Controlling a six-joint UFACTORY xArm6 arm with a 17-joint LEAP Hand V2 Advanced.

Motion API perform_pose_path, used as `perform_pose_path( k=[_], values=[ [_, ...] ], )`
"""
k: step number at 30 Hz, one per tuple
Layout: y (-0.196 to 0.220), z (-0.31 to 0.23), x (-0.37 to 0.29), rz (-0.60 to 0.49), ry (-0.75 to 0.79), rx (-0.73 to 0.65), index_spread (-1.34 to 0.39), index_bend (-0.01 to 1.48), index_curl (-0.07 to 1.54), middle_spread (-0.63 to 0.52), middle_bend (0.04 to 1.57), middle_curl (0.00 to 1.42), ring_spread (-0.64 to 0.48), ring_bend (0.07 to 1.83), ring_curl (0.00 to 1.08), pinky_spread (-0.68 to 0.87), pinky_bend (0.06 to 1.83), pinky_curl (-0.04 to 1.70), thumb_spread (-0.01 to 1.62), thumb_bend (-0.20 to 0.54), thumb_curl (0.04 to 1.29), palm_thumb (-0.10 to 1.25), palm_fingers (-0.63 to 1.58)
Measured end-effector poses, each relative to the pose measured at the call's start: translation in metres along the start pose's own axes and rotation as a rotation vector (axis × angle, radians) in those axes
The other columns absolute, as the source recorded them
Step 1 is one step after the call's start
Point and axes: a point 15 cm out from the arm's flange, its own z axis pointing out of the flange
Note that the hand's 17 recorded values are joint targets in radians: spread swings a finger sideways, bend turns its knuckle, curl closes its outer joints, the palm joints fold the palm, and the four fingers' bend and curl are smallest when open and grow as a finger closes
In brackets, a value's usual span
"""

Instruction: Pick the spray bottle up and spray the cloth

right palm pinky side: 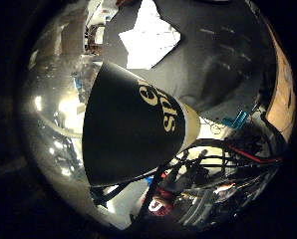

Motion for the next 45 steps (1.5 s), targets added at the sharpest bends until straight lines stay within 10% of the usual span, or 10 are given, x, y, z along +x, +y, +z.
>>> perform_pose_path(
  k=[45],
  values=[
    [-0.150,0.113,0.053,0.219,0.142,-0.041,-0.25,1.11,0.89,-0.18,1.30,0.89,-0.25,1.35,0.89,-0.21,1.06,1.45,1.39,-0.006,0.41,1.01,1.09]
  ],
)
